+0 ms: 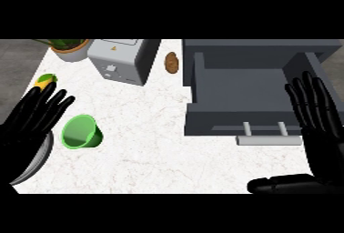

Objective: Pick up the cup, place it into the drawer and close the drawer

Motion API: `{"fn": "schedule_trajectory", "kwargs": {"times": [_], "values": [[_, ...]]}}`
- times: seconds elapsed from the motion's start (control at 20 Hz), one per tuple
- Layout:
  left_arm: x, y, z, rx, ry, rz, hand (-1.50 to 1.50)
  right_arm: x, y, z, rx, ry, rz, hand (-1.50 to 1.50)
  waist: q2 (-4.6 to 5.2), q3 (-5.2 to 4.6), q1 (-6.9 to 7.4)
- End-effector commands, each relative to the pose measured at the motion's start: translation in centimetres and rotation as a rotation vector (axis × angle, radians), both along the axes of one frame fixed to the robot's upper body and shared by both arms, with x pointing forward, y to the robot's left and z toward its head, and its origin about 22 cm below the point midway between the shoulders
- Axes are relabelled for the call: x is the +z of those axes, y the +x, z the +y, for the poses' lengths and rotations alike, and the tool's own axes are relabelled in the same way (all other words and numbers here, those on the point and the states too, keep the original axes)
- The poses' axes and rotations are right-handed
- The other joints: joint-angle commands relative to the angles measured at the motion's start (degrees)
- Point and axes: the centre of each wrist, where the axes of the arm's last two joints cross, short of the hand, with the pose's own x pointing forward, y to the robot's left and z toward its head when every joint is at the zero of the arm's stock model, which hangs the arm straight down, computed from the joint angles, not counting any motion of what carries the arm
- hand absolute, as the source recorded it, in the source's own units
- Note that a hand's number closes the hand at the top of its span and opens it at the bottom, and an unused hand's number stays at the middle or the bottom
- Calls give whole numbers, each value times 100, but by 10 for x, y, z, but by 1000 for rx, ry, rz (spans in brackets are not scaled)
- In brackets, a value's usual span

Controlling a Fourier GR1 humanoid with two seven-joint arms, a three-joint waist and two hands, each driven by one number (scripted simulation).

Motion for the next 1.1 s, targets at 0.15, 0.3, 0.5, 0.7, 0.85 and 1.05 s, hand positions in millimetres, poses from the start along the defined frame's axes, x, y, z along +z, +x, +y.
{"fn": "schedule_trajectory", "kwargs": {"times": [0.15, 0.3, 0.5, 0.7, 0.85, 1.05], "values": [[-31, 36, 86, -112, -107, 135, -150, 2, 7, 13, 71, -8, 83, -150, -15, 5, -77], [-47, 50, 102, -109, -17, 173, -150, -1, 21, -7, 62, -28, 81, -150, -26, 13, -47], [-61, 71, 102, -107, 4, 219, -150, -13, 35, -1, 58, -32, 71, -150, -36, 16, -23], [-91, 85, 110, -103, 18, 245, -150, 4, 39, -7, 75, -35, 34, -150, -19, 9, -79], [-116, 70, 118, -57, 50, 288, -150, 13, 45, -22, 68, -30, 36, -150, -19, 8, -83], [-119, 70, 131, -8, 84, 291, -150, 25, 45, -4, 51, -42, 25, -150, -23, 6, -84]]}}
